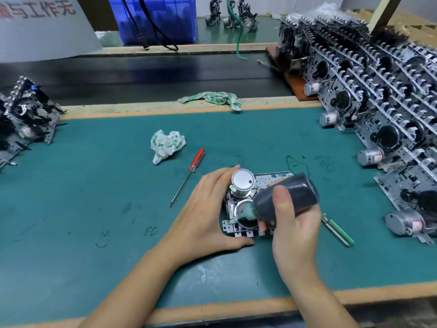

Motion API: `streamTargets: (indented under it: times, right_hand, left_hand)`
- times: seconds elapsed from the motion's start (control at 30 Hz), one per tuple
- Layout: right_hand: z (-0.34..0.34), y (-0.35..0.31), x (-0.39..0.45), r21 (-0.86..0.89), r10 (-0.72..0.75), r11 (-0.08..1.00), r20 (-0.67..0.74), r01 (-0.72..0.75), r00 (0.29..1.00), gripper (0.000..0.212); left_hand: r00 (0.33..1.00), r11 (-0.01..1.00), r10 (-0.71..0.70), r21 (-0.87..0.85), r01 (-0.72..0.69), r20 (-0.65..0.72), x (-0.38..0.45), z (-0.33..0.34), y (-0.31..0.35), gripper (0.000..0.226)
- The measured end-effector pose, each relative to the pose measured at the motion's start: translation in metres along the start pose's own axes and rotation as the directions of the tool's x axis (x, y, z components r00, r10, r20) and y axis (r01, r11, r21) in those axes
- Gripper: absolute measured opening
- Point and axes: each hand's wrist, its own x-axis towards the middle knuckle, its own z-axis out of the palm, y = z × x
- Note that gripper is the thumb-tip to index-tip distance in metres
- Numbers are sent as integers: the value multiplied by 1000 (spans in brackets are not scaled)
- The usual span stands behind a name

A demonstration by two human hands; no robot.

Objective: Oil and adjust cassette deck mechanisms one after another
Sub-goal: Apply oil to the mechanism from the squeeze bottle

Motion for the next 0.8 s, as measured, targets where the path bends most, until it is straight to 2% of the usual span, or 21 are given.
streamTargets:
  times: [0.2, 0.43, 0.7, 0.8]
  right_hand:
    - [-1, 3, 1, -77, -69, 995, 14, 70, 998, 42]
    - [-1, 4, 2, -90, -88, 992, 31, 91, 996, 37]
    - [-1, 2, -1, -52, -145, 988, 34, 146, 989, 26]
    - [-4, -9, -2, 81, -154, 984, -36, 157, 987, 18]
  left_hand:
    - [1000, 1000, -5, 1, 5, 5, 0, 0, 1, 111]
    - [1000, 1000, -25, -3, 25, 17, 0, -2, 3, 109]
    - [998, 999, -43, -17, 44, 36, 0, -3, 5, 108]
    - [998, 999, -41, -18, 42, 38, -1, -3, 4, 108]
